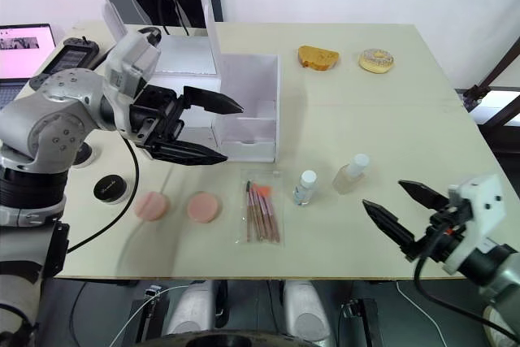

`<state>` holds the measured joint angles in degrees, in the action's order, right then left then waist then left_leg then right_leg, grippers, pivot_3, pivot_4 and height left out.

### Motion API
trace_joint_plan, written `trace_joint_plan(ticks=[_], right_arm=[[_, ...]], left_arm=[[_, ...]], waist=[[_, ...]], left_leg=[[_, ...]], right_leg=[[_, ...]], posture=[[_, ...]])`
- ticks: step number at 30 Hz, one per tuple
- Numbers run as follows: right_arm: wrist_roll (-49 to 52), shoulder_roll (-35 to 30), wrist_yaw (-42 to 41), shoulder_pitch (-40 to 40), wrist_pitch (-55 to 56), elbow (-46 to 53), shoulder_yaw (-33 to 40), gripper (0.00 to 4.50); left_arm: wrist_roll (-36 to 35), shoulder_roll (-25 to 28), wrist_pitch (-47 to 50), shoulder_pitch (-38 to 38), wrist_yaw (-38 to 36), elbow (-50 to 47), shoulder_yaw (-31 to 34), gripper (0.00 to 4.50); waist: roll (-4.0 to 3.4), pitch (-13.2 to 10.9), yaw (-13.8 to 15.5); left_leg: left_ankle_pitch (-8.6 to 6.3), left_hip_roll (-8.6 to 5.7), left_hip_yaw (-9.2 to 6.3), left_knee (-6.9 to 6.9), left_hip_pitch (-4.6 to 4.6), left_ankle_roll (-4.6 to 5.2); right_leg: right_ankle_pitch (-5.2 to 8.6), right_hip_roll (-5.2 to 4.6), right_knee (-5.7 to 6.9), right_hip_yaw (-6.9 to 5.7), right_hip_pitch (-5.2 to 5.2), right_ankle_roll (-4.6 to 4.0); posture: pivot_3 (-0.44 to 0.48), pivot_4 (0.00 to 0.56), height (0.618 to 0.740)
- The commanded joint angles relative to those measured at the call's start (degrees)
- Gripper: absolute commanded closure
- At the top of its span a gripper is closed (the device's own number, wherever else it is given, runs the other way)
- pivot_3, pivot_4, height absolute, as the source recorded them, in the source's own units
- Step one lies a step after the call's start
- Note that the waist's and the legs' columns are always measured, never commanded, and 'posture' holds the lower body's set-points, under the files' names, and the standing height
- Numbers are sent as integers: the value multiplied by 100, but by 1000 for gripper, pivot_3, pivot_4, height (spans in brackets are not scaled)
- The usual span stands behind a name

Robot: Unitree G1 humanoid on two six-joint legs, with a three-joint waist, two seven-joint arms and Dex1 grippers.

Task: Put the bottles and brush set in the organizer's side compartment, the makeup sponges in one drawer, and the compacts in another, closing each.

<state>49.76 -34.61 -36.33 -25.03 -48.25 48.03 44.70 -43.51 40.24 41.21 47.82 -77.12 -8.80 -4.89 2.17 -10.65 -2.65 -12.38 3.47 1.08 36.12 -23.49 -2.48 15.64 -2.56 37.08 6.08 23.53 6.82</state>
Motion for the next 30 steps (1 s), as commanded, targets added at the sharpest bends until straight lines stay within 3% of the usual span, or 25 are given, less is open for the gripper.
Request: trace_joint_plan(ticks=[1,8,11,13,17,24,30], right_arm=[[-535,72,221,204,572,-167,-499,0],[-974,-32,275,572,987,-659,-1164,0],[-1049,-150,153,744,1097,-894,-1347,0],[-1198,-278,-32,879,1279,-1234,-1429,0],[-1296,-503,-257,1133,1448,-1635,-1550,0],[-1561,-550,-425,1475,1682,-2004,-2028,0],[-1740,-527,-454,1736,1828,-2217,-2316,0]], left_arm=[[151,134,36,-140,264,-234,123,51],[350,690,108,-885,728,-453,533,51],[-49,1073,-198,-1595,193,-403,1461,51],[157,1486,-847,-2177,-387,7,2095,51],[169,1931,-1119,-2805,-740,731,2893,51],[422,1846,-1777,-3885,-883,738,3309,51],[379,1695,-2032,-4077,-642,723,3458,51]], waist=[[0,0,-8],[-1,-1,12],[-1,-1,-16],[-1,-2,-74],[1,-2,-69],[1,-2,-8],[1,-2,7]], left_leg=[[0,0,0,-1,0,0],[0,1,0,-7,0,0],[0,1,4,-8,-1,0],[0,4,4,-12,1,1],[-1,4,6,-12,2,1],[-2,4,16,-20,1,-1],[-3,6,18,-24,-2,-1]], right_leg=[[-1,0,-1,0,0,-2],[0,0,-1,0,3,-3],[0,-2,-3,2,3,-3],[0,0,-2,1,8,-4],[-1,-5,-3,-1,10,-9],[-4,-19,-24,-1,8,-14],[-5,-17,-24,-1,15,-16]], posture=[[0,150,740],[0,150,740],[0,150,740],[0,150,740],[0,150,740],[0,150,740],[0,150,740]])
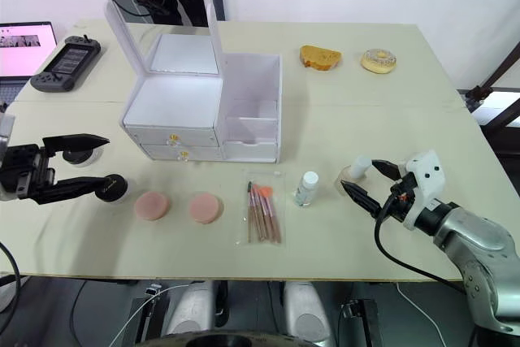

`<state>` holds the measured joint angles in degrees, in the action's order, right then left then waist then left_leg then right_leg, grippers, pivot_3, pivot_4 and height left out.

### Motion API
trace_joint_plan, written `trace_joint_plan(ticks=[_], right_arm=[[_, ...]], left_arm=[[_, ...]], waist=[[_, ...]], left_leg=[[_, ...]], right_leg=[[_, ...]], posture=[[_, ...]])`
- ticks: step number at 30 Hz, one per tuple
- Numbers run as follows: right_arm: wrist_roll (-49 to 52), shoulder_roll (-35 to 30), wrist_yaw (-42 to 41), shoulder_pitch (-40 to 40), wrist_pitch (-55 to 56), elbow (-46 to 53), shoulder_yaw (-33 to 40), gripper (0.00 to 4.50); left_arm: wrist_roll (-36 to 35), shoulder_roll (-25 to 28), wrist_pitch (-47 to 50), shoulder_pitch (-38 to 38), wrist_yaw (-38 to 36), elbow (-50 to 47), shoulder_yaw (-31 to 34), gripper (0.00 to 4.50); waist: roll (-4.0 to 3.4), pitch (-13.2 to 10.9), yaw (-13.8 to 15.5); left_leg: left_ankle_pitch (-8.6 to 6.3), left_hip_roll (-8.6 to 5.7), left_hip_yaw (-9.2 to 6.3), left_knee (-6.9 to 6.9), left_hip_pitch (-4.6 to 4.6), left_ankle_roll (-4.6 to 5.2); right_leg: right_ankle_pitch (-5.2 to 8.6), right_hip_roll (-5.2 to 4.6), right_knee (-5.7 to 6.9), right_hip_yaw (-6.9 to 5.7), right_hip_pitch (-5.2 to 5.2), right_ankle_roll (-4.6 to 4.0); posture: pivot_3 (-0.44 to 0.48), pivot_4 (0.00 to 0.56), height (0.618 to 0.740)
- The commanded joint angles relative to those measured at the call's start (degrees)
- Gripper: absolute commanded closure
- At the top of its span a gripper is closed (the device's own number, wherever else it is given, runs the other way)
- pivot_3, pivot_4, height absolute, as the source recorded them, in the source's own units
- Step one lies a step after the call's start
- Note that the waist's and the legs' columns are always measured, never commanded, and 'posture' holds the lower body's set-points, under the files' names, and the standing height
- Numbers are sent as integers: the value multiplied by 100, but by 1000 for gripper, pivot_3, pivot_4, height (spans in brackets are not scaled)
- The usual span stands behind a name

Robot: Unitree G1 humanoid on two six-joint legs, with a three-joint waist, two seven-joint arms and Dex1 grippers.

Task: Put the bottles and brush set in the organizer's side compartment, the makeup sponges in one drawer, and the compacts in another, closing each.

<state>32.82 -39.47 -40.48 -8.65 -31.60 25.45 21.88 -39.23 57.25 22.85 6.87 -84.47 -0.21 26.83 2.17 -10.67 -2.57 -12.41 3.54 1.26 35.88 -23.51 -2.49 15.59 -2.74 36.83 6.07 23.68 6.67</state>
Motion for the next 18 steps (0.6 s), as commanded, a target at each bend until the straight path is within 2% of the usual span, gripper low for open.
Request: trace_joint_plan(ticks=[1,8,11,14,18], right_arm=[[-65,-29,-41,125,174,24,-68,0],[-148,21,-101,178,442,-122,-121,0],[-95,-3,-149,186,488,-166,-71,817],[-97,-9,-137,207,533,-125,-60,2263],[-68,-8,-127,223,527,-63,-76,2263]], left_arm=[[-64,-17,-211,23,120,-154,284,51],[-275,-222,-111,80,369,-312,292,51],[-207,-242,-228,152,364,-253,197,0],[-193,-287,-244,195,407,-273,124,0],[-219,-340,-201,188,453,-314,70,0]], waist=[[0,0,-1],[0,0,-1],[0,0,-5],[0,0,-6],[0,0,-3]], left_leg=[[0,0,0,0,0,0],[0,1,2,-2,0,0],[0,1,2,-1,0,0],[0,1,2,-1,0,0],[0,1,2,0,0,0]], right_leg=[[0,0,0,0,0,0],[0,2,-1,0,0,0],[-1,5,0,0,0,1],[-1,6,1,0,0,1],[-1,6,1,0,0,1]], posture=[[0,150,740],[0,150,740],[0,150,740],[0,150,740],[0,150,740]])
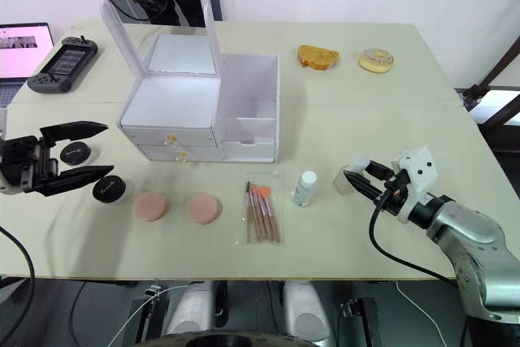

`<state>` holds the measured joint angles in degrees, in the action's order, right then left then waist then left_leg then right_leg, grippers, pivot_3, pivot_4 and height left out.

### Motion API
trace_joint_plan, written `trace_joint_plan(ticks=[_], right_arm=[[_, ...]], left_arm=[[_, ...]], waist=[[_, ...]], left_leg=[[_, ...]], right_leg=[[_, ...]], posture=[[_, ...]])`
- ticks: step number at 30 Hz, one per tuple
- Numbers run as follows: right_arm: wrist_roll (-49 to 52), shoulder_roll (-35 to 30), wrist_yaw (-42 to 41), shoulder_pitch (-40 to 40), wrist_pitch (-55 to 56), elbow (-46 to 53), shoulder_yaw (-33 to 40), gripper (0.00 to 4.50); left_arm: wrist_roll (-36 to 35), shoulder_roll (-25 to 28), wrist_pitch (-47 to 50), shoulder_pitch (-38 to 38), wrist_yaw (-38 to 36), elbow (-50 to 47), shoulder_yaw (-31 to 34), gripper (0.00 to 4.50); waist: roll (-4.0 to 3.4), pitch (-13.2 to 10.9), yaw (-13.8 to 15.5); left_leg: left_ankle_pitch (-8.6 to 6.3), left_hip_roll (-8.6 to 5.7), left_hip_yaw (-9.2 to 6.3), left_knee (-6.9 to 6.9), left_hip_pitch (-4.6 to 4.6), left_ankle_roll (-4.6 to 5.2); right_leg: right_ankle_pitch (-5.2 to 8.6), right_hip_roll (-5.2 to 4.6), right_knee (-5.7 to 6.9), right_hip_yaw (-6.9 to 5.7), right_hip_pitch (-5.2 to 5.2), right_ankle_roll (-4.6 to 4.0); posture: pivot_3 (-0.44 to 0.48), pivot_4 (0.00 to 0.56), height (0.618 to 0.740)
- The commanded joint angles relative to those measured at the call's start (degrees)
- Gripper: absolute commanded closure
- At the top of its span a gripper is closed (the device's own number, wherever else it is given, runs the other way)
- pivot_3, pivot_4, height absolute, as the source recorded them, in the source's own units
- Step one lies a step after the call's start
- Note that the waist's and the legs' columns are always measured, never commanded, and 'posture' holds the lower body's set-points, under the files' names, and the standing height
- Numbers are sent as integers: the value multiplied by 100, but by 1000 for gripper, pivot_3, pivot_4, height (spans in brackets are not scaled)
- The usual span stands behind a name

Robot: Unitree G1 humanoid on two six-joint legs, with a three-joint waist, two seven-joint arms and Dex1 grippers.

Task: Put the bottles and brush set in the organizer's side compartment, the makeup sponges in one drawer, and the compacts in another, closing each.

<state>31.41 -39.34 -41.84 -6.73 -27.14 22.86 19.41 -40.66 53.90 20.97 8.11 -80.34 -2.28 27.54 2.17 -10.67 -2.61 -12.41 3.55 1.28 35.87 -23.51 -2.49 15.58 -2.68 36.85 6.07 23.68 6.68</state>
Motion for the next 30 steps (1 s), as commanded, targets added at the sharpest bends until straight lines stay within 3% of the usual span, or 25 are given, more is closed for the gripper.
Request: trace_joint_plan(ticks=[1,10,14,15,24,30], right_arm=[[79,-23,6,38,81,198,169,2263],[203,-51,8,124,33,214,207,2263],[243,-54,-2,137,15,207,198,3591],[240,-58,-9,139,16,202,192,3729],[355,-132,-70,282,-25,249,263,3729],[1147,-747,-106,1199,-801,426,516,3729]], left_arm=[[-74,-16,-17,65,44,-103,-15,0],[-78,-87,-17,84,200,-235,-143,0],[-65,-89,-26,95,242,-270,-176,0],[-61,-91,-27,111,256,-273,-189,0],[-60,-95,-50,212,330,-262,-286,0],[-5,-136,-139,20,368,-67,-143,0]], waist=[[0,0,2],[0,0,2],[0,0,1],[0,0,1],[0,0,-7],[-8,-5,-28]], left_leg=[[0,0,0,0,0,0],[0,0,0,0,0,0],[0,0,0,0,0,0],[0,0,0,0,0,0],[0,0,0,1,0,0],[0,1,1,2,0,0]], right_leg=[[0,0,0,0,0,0],[0,0,1,0,0,0],[0,0,1,0,0,0],[0,1,1,0,0,0],[0,1,1,0,0,0],[0,1,5,2,2,1]], posture=[[0,150,740],[0,150,740],[0,150,740],[0,150,740],[0,150,740],[0,150,740]])
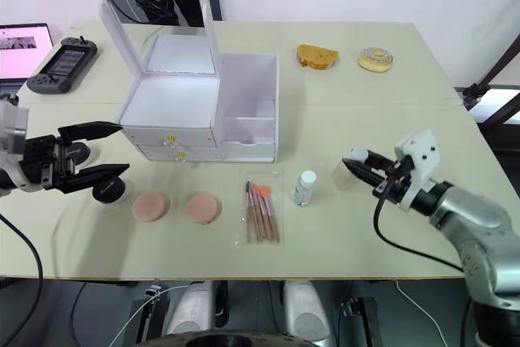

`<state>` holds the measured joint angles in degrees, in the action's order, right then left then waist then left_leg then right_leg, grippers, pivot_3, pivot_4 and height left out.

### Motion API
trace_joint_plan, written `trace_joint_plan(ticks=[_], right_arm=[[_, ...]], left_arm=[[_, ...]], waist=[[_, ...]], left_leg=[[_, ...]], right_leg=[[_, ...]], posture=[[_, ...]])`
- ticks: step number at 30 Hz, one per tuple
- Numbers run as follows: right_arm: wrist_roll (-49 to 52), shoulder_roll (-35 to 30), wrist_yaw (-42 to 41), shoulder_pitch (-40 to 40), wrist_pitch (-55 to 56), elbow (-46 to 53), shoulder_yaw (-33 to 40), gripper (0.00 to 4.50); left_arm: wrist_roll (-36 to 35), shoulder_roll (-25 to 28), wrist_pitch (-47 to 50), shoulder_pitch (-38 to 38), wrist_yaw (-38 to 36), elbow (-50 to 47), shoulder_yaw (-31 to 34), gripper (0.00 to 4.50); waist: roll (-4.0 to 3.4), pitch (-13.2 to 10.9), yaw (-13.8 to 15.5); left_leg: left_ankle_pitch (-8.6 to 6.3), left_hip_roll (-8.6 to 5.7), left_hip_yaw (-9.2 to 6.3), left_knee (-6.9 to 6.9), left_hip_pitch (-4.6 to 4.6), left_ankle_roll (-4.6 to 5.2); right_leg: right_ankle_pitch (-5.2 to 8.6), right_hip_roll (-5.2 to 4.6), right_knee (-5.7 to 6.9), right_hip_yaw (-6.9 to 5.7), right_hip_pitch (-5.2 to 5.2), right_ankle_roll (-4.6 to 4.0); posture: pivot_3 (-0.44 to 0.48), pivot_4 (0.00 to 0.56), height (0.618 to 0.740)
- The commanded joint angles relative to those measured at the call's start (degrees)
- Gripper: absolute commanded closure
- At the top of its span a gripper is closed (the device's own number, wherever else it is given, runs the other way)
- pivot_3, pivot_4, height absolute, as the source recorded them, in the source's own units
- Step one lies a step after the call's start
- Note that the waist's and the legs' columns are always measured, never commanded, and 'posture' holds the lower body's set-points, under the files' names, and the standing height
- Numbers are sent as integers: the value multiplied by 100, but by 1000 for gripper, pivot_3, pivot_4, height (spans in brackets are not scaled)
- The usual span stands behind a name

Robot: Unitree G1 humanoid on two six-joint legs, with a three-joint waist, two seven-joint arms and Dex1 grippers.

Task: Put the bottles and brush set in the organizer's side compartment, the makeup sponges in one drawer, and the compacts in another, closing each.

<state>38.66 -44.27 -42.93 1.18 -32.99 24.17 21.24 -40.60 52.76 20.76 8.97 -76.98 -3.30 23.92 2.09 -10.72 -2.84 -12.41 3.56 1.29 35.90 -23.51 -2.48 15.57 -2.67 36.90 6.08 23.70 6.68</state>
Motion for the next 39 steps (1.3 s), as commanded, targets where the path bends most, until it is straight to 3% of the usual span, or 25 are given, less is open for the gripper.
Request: trace_joint_plan(ticks=[1,4,9,15,21,30,39], right_arm=[[589,-378,13,657,-412,264,332,3729],[1120,-677,-15,1415,-977,206,180,3729],[1477,-834,-424,3037,-1574,-139,-709,3729],[671,-520,-1406,4479,-1128,-1036,-2058,3729],[-446,354,-2357,5609,-59,-2716,-3042,3729],[-1496,1200,-3577,6398,1301,-4617,-3520,3729],[-2222,1702,-4144,6643,2423,-6089,-3531,3729]], left_arm=[[7,-36,-159,-113,35,68,250,0],[30,-78,-239,-203,82,105,308,0],[-5,-166,-271,-332,203,-26,377,0],[-25,-219,-380,-664,260,-319,607,0],[-185,-369,-321,-1060,529,-730,987,0],[-262,-534,-321,-1726,822,-1260,1459,0],[-312,-625,-370,-2093,948,-1544,1724,0]], waist=[[0,0,-1],[0,0,-1],[-2,-2,-56],[-1,-2,-128],[-2,-2,-135],[-4,-4,-119],[-6,-4,-135]], left_leg=[[0,0,0,0,0,0],[0,3,0,-2,0,0],[0,6,4,-5,-6,0],[1,6,5,9,-78,2],[1,6,5,15,-90,2],[1,6,5,14,-93,2],[1,7,4,14,-90,2]], right_leg=[[0,0,3,0,2,0],[0,2,3,0,5,0],[0,0,4,2,17,-2],[-3,1,15,1,84,1],[-4,5,26,0,98,3],[-10,5,29,-4,98,13],[-9,6,33,-6,98,11]], posture=[[0,150,740],[0,150,740],[0,150,740],[0,150,740],[0,150,740],[0,150,740],[0,150,740]])
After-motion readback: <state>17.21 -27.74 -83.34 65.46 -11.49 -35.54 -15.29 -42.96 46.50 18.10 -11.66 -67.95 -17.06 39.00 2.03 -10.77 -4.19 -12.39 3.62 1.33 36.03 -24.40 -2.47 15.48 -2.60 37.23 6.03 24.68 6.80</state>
